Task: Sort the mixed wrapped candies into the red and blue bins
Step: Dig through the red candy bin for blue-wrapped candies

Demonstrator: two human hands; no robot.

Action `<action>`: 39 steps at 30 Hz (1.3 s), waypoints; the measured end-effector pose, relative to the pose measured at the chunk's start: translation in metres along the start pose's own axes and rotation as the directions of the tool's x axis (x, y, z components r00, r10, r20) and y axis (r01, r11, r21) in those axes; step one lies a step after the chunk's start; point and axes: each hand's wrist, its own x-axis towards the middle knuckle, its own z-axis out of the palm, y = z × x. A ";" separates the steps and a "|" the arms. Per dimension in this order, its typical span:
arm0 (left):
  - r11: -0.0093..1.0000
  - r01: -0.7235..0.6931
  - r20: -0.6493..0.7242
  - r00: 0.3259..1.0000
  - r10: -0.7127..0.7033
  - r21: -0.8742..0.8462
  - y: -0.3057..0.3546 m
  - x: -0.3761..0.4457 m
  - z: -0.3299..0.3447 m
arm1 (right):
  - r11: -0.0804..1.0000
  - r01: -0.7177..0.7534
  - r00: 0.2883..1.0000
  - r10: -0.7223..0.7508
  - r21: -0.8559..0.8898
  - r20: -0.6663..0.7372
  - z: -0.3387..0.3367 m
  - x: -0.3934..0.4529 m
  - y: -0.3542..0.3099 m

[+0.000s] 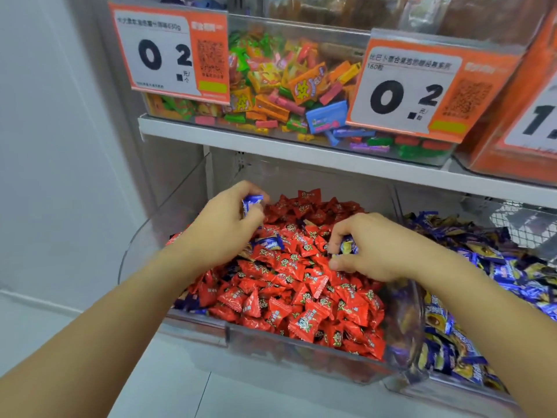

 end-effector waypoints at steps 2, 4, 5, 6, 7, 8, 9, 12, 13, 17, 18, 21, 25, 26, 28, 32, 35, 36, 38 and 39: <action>0.999 0.020 -0.029 0.999 -0.019 0.028 -0.001 -0.007 -0.007 | 1.000 -0.007 1.000 0.007 0.023 0.002 -0.003 0.002 0.001; 0.995 0.052 -0.053 0.997 -0.048 0.082 -0.001 -0.011 -0.012 | 0.997 -0.008 0.997 0.013 0.076 -0.073 -0.005 0.006 0.001; 0.990 0.052 -0.063 0.997 -0.044 0.134 0.000 -0.014 -0.013 | 0.994 -0.008 0.993 0.021 0.106 -0.119 -0.005 0.009 0.000; 0.982 0.043 -0.052 0.998 -0.034 0.184 -0.002 -0.016 -0.013 | 0.989 -0.005 0.987 0.028 0.145 -0.158 -0.004 0.014 0.000; 0.974 0.029 -0.023 0.999 -0.025 0.226 -0.002 -0.018 -0.013 | 0.981 0.003 0.980 0.036 0.194 -0.195 -0.003 0.019 -0.001; 0.966 0.017 0.028 0.999 -0.025 0.258 -0.004 -0.019 -0.012 | 0.970 0.013 0.974 0.043 0.242 -0.223 -0.002 0.024 -0.002; 0.956 0.008 0.090 0.995 -0.036 0.292 -0.005 -0.020 -0.012 | 0.961 0.022 0.970 0.047 0.277 -0.238 -0.002 0.028 -0.003; 0.903 -0.046 0.262 0.962 -0.075 0.426 -0.009 -0.020 -0.014 | 0.975 0.092 0.968 -0.039 0.203 -0.249 -0.001 0.044 0.001; 0.891 -0.057 0.292 0.952 -0.087 0.451 -0.010 -0.020 -0.016 | 0.980 0.097 0.968 -0.053 0.171 -0.244 -0.002 0.049 0.002; 0.867 -0.119 0.347 0.936 -0.065 0.483 -0.013 -0.020 -0.023 | 0.994 0.068 0.991 -0.057 0.088 -0.121 -0.004 0.062 -0.004; 0.862 -0.125 0.354 0.933 -0.066 0.491 -0.016 -0.020 -0.023 | 0.996 0.071 0.995 -0.067 0.055 -0.070 -0.003 0.064 -0.007; 0.875 -0.126 0.340 0.939 -0.047 0.468 -0.019 -0.018 -0.022 | 0.994 0.094 0.995 -0.093 -0.048 0.024 0.003 0.067 -0.012; 0.913 -0.074 0.256 0.966 -0.034 0.400 -0.017 -0.017 -0.027 | 0.995 0.070 0.997 -0.072 -0.076 -0.024 0.006 0.067 -0.007; 0.919 -0.053 0.228 0.973 -0.041 0.391 -0.016 -0.017 -0.030 | 0.996 0.059 0.997 -0.062 -0.068 -0.046 0.007 0.067 -0.006; 0.921 -0.028 0.181 0.982 -0.047 0.388 -0.016 -0.017 -0.032 | 0.998 0.051 0.995 -0.054 -0.035 -0.087 0.008 0.067 -0.004; 0.939 0.004 0.147 0.987 -0.058 0.344 -0.008 -0.019 -0.020 | 0.994 0.056 0.971 -0.033 0.090 -0.236 0.010 0.064 0.000; 0.963 0.005 0.114 0.993 -0.037 0.268 0.000 -0.015 -0.006 | 0.986 0.097 0.929 -0.039 0.139 -0.369 0.010 0.061 -0.005; 0.964 -0.007 0.119 0.993 -0.026 0.266 0.000 -0.013 -0.003 | 0.982 0.109 0.921 -0.042 0.153 -0.386 0.010 0.059 -0.007; 0.950 -0.044 0.172 0.985 -0.011 0.309 0.000 -0.010 0.005 | 0.976 0.123 0.922 -0.045 0.181 -0.385 0.010 0.055 -0.010; 0.938 -0.065 0.206 0.979 -0.007 0.340 -0.002 -0.009 0.008 | 0.972 0.130 0.926 -0.049 0.195 -0.374 0.011 0.053 -0.011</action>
